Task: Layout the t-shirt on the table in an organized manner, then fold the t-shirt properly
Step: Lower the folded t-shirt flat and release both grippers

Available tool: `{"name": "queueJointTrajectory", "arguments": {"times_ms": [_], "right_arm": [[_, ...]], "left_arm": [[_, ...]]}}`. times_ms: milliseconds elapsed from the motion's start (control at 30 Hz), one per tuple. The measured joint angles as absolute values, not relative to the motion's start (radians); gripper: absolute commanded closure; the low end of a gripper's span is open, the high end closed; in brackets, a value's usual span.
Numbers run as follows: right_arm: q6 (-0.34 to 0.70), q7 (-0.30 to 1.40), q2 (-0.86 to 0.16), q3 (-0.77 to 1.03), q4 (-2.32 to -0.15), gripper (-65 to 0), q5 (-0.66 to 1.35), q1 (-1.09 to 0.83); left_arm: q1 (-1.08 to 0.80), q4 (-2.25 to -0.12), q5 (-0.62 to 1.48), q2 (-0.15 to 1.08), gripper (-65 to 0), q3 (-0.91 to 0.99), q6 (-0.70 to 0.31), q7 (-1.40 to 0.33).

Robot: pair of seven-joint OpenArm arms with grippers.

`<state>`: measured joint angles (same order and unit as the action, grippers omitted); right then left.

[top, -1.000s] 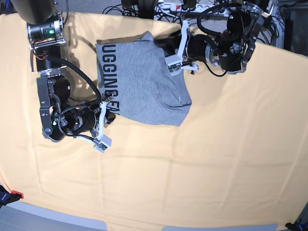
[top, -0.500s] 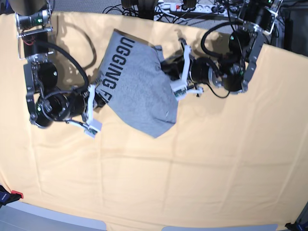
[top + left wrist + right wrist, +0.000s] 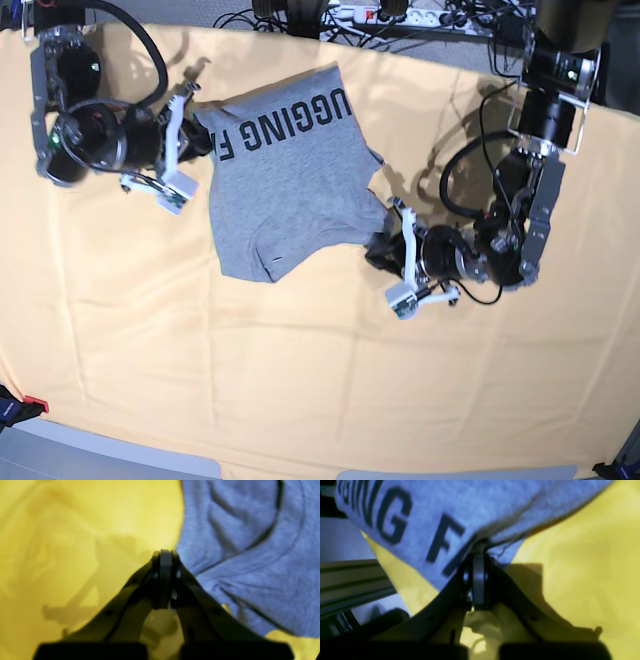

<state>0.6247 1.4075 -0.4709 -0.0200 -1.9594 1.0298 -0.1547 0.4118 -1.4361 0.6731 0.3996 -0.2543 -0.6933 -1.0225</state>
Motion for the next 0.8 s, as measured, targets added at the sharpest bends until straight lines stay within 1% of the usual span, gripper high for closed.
{"name": "queueJointTrajectory", "arguments": {"times_ms": [67,167,267,333,467,667,733,800], "right_arm": [[0.624,1.408,-0.468,0.025,-1.988,0.0,1.03,-0.197],[0.632,1.381,-0.468,0.093,-2.003,0.0,1.028,-0.238],[0.632,1.275,-0.461,0.156,-2.003,0.0,0.966,-0.267],[0.632,1.233,-0.443,0.176,-2.003,0.0,0.919,-0.277],[0.61,1.203,-0.422,0.177,-2.001,0.0,0.895,-0.277],[0.609,1.208,-0.377,0.177,-1.897,0.0,0.897,-0.281],[0.637,1.245,-0.362,0.177,-1.869,0.0,0.901,-0.281],[0.689,1.324,-0.356,0.177,-1.866,0.0,0.988,-0.281]], "left_arm": [[0.452,-1.436,0.731,0.414,0.0,-0.254,-0.694,-1.058],[0.507,-1.439,0.917,0.458,0.0,-0.212,-0.693,-1.127],[0.516,-1.439,1.136,0.498,0.0,-0.089,-0.691,-1.209],[0.505,-1.439,1.224,0.513,0.0,-0.002,-0.693,-1.269],[0.455,-1.439,1.277,0.511,0.0,0.129,-0.693,-1.324],[0.395,-1.439,1.328,0.508,0.0,0.221,-0.693,-1.385],[0.377,-1.439,1.336,0.509,0.0,0.224,-0.693,-1.387],[0.368,-1.439,1.34,0.509,0.0,0.224,-0.693,-1.389]]}}
